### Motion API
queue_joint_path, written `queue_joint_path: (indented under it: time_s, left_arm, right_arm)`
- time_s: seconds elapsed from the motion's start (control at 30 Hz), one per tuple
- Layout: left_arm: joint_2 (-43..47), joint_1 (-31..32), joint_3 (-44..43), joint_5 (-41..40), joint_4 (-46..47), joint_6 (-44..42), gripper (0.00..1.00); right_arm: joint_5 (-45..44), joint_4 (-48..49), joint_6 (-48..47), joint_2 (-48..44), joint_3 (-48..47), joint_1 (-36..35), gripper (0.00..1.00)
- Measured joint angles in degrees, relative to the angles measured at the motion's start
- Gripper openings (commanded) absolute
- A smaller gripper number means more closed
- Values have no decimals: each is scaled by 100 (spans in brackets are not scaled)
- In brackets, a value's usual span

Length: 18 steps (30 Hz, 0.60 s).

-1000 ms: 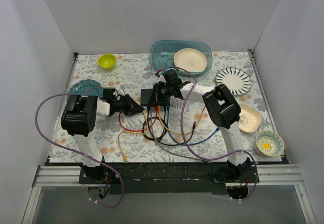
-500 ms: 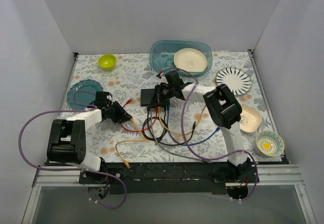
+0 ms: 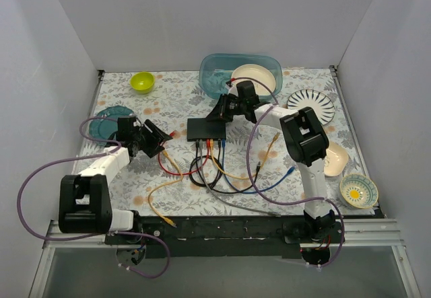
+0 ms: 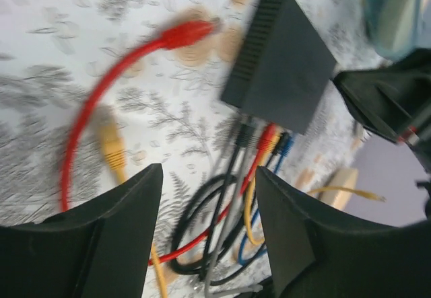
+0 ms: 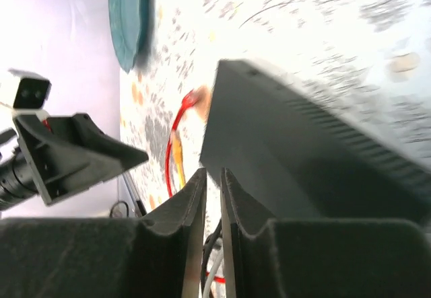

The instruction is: Pull the plug from the switch port

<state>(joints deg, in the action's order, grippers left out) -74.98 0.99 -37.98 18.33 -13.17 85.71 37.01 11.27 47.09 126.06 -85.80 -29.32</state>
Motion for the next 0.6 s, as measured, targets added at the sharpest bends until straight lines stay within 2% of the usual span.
queue_joint_path:
  time_s: [0.13, 0.3, 0.6]
  left_arm:
    - [-713, 341, -26, 802, 990, 175, 53]
    - [-1475, 988, -146, 1292, 1633, 284, 50]
    - [-2306, 1073, -151, 1528, 2347, 535, 45]
  right_arm:
    - [7, 72, 188, 284, -24, 208, 18]
    - [22, 133, 157, 409, -24, 188, 16]
    - [28, 227, 48, 420, 26, 168, 15]
